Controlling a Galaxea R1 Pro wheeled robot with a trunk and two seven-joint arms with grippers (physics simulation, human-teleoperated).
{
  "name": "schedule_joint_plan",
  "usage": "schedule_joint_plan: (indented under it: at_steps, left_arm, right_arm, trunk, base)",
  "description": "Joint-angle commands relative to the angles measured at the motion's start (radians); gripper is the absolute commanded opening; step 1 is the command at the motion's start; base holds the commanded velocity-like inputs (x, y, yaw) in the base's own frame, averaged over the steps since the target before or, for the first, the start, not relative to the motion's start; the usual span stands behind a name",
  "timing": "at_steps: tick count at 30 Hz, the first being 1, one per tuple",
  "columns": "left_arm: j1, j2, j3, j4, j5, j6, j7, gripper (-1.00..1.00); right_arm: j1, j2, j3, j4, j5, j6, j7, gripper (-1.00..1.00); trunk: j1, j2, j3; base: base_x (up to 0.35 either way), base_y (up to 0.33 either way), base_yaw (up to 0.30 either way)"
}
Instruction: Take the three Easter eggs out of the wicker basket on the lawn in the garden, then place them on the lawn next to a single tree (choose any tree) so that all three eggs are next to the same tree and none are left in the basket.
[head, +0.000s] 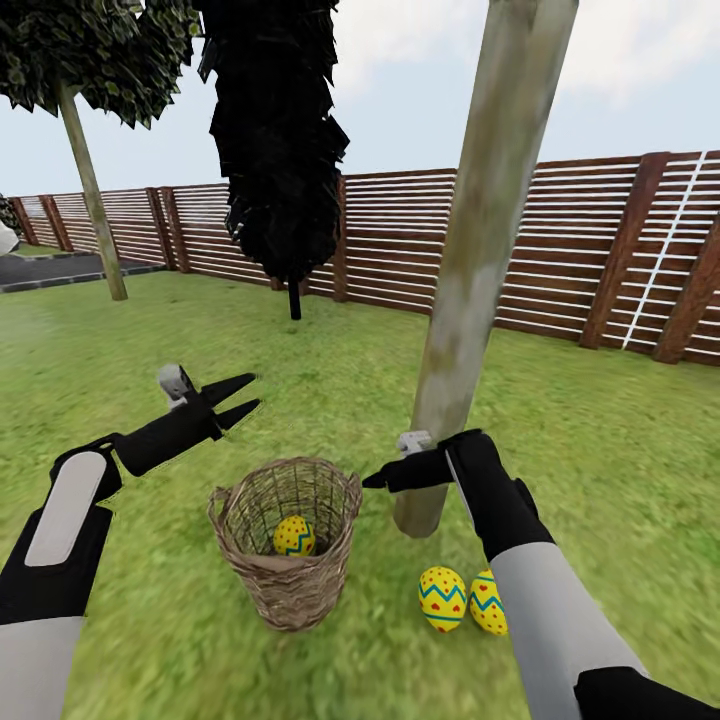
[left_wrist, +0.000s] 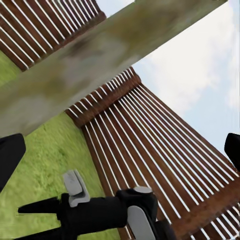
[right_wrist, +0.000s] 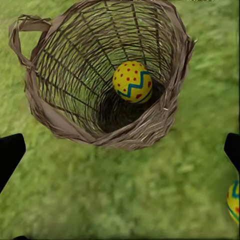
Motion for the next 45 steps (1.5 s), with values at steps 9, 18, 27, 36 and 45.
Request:
schedule_joint_plan:
  at_steps: [9,18,27,36,45]
  left_arm:
    - [0.001,0.020,0.003,0.025,-0.007,0.001,-0.005,1.00]
    - [0.001,0.018,0.003,0.028,0.001,0.001,-0.009,1.00]
    - [0.001,0.015,0.002,0.029,-0.001,0.001,-0.009,1.00]
    - [0.002,0.015,0.001,0.030,-0.001,0.001,-0.009,1.00]
    - [0.002,0.015,0.001,0.030,-0.001,0.001,-0.009,1.00]
  right_arm:
    - [0.000,0.009,0.097,-0.008,0.009,0.001,-0.020,1.00]
    - [0.000,0.009,0.101,-0.009,0.010,-0.005,-0.030,1.00]
    - [0.013,0.009,0.127,-0.008,0.009,-0.007,-0.030,1.00]
    - [0.018,0.009,0.137,-0.006,0.013,-0.006,-0.141,1.00]
    - [0.018,0.010,0.275,0.008,0.009,-0.010,-0.269,1.00]
  trunk:
    - [-0.016,0.028,0.012]
    - [-0.016,0.028,0.012]
    - [-0.016,0.028,0.012]
    - [-0.016,0.028,0.012]
    - [-0.016,0.028,0.012]
  base:
    - [0.000,0.000,0.000]
    - [0.058,0.184,0.000]
    - [0.049,0.285,0.000]
    - [0.001,0.036,0.000]
    - [0.220,0.014,0.000]
